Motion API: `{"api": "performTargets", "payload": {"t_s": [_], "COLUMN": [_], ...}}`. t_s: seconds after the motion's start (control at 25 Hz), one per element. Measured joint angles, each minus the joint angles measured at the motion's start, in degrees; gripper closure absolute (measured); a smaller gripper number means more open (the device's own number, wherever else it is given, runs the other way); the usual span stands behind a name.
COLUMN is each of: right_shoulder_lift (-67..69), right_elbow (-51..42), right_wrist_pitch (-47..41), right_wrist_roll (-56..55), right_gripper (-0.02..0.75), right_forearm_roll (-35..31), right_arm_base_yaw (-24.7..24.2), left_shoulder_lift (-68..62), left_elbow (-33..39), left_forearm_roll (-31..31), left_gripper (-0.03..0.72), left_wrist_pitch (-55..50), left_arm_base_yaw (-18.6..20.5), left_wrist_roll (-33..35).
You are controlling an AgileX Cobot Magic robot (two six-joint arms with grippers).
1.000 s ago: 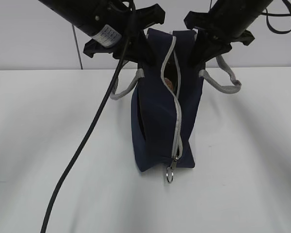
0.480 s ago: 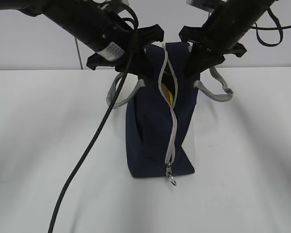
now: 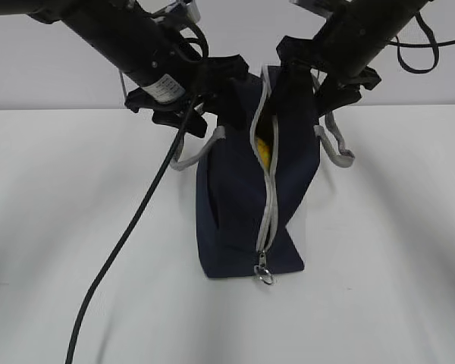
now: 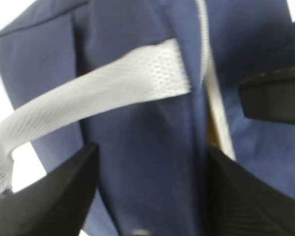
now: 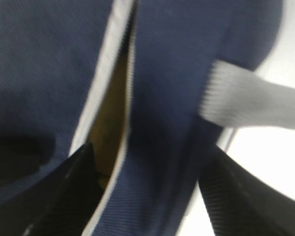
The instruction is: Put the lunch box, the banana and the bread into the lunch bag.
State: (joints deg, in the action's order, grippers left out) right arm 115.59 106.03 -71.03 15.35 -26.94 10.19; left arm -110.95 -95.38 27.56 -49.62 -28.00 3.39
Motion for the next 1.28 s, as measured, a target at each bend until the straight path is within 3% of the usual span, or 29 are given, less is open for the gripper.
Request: {"api": "performTargets", "payload": {"t_s": [0.12,0.44,0.64,0.96,1.12,1.28], "right_shoulder_lift": [-0.3,-6.2,-11.7,-27.0,-35.0,-41.2], "right_elbow": [0.0,-0.3,-5.5,-26.2,-39.3,-50.7], "right_wrist_pitch": [0.0,0.0,0.0,11.0,18.7,22.8], "right_wrist_roll": [0.0,-2.8,-3.6,1.7,10.8,26.0], "right_gripper": [0.222,0.215,0.215,0.215,0.215,0.215], "right_forearm_roll": [-0.7,0.4,2.5,-0.1,-6.6,-18.1], "right_arm_base_yaw": [0.0,0.0,0.0,0.0,0.0,0.0], "left_shoulder_lift": [0.2,5.7,8.9,13.6,16.2,19.8], "left_elbow": [0.0,0.0,0.0,0.3,4.1,11.7], "left_forearm_roll": [-0.1,-3.3,-5.5,-6.1,-5.8,-5.0], "left_gripper": [0.207,0.198,0.197,0.197,0.197,0.211], "left_wrist_pitch": [-2.0,-3.9,-5.8,-9.3,-8.4,-5.6], "left_arm_base_yaw": [0.6,1.2,1.2,0.3,-0.9,-2.6], "left_wrist_roll": [0.0,1.7,2.4,5.6,7.0,9.1]}}
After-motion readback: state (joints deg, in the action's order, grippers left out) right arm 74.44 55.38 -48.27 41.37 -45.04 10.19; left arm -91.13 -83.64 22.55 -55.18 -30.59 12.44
